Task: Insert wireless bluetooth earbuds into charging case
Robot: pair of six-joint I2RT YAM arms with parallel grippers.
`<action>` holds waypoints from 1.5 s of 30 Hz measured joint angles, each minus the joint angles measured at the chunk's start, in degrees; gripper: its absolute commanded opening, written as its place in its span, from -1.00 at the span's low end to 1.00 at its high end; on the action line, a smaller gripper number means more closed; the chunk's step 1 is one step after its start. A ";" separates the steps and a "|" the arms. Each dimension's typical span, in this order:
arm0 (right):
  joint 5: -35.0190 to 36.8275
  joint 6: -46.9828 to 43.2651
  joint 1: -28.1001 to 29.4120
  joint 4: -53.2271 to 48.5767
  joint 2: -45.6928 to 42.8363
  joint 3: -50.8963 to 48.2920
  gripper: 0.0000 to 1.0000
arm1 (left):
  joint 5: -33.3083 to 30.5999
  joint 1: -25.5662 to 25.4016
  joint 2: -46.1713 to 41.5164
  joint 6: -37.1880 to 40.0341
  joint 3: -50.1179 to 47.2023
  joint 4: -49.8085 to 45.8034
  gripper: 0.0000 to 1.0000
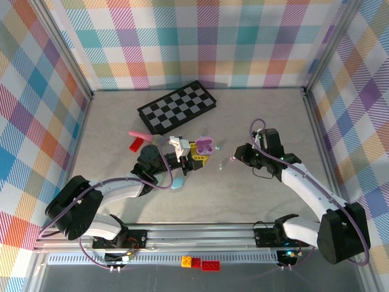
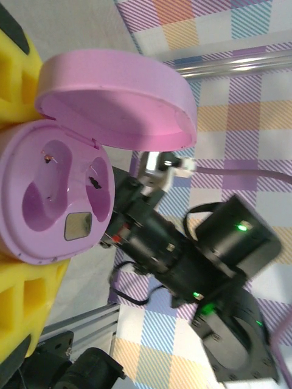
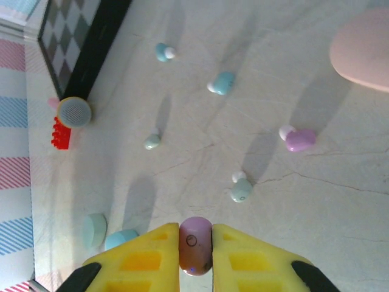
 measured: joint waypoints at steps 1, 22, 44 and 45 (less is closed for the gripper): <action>0.31 -0.68 0.46 -1.38 -0.55 1.01 -0.64 | -0.26 0.00 0.37 0.20 0.00 -0.37 -0.43; 2.49 -4.48 14.84 -7.76 2.51 21.07 -0.65 | -11.80 0.02 7.63 7.74 3.34 -0.76 -0.43; 3.58 -6.36 18.40 -6.49 10.71 25.66 -0.68 | -12.26 0.02 8.63 8.70 4.02 -0.44 -0.43; 3.63 -6.38 18.56 -6.38 10.86 25.66 -0.68 | -12.26 0.02 8.72 8.68 4.02 -0.42 -0.43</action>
